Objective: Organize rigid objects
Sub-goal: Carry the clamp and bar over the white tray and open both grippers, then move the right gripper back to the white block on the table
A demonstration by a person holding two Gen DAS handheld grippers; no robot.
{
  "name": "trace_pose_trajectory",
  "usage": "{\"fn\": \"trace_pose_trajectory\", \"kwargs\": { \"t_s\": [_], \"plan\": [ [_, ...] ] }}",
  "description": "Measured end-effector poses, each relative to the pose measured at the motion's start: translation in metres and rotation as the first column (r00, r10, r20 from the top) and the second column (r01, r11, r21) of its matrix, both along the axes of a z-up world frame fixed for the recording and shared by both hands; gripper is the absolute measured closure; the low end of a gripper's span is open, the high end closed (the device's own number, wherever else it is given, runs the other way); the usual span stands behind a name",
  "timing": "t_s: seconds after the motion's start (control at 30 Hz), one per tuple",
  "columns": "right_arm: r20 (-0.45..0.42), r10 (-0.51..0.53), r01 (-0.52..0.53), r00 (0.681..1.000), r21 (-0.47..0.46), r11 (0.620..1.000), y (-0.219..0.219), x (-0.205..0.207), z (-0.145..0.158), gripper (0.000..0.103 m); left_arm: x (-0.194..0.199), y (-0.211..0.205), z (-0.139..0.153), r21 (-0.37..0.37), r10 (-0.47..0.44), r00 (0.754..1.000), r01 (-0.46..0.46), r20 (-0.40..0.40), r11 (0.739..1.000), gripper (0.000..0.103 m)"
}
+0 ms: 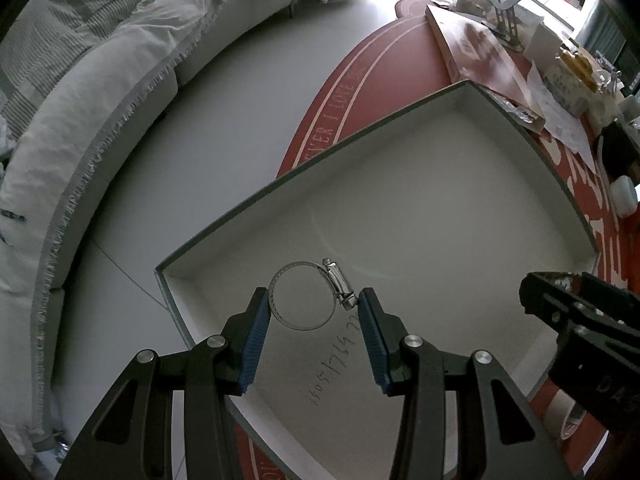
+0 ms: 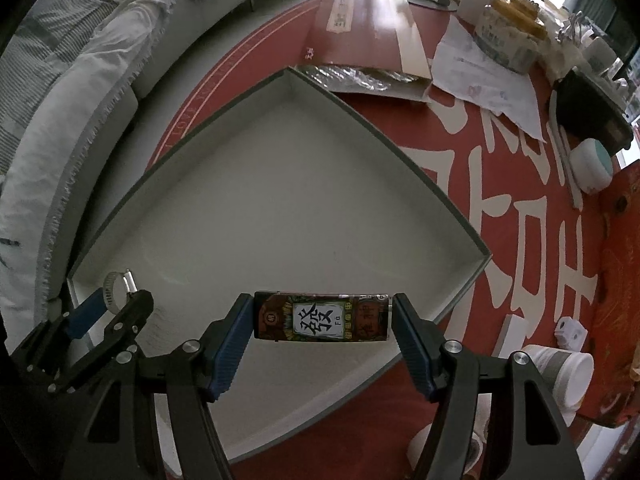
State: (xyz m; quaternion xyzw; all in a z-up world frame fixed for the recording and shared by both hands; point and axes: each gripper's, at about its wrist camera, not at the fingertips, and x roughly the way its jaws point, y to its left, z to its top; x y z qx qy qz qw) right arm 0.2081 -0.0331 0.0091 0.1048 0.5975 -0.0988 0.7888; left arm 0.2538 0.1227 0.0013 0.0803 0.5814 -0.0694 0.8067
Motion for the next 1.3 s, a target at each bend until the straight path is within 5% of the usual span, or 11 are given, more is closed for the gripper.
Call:
{"fn": "trace_pose_trajectory", "kwargs": {
  "t_s": [0.43, 0.47, 0.53, 0.6, 0.77, 1.1, 1.3],
  "plan": [
    [-0.018, -0.006, 0.006, 1.000, 0.009, 1.000, 0.002, 0.004, -0.008, 0.033, -0.002, -0.003, -0.005, 0.024, -0.011, 1.000, 0.010, 0.015, 1.000, 0.051],
    [-0.022, -0.007, 0.007, 1.000, 0.013, 1.000, 0.002, 0.004, -0.009, 0.033, -0.003, -0.004, -0.006, 0.032, -0.014, 1.000, 0.014, 0.019, 0.999, 0.048],
    [-0.026, -0.009, 0.010, 1.000, 0.018, 1.000, 0.002, 0.006, -0.011, 0.028, -0.004, -0.006, -0.006, 0.042, -0.023, 0.999, 0.022, 0.031, 0.999, 0.021],
    [-0.024, -0.016, 0.016, 1.000, 0.018, 1.000, 0.002, 0.006, -0.011, 0.006, -0.006, -0.008, -0.005, 0.035, -0.032, 0.999, 0.030, 0.038, 0.999, 0.020],
    [0.001, -0.020, 0.020, 1.000, 0.017, 1.000, 0.000, -0.001, -0.004, 0.005, -0.010, -0.011, -0.008, 0.048, -0.058, 0.998, 0.056, 0.029, 0.997, 0.000],
    [0.012, -0.090, 0.089, 0.996, 0.056, 0.994, -0.011, -0.039, 0.010, 0.005, -0.023, -0.010, -0.005, 0.044, -0.058, 0.998, 0.057, 0.033, 0.997, 0.000],
    [0.048, -0.104, 0.102, 0.993, 0.053, 0.993, -0.009, -0.111, 0.024, 0.005, -0.061, 0.000, 0.007, -0.008, -0.131, 0.991, 0.131, 0.031, 0.991, 0.000]
  ]
}}
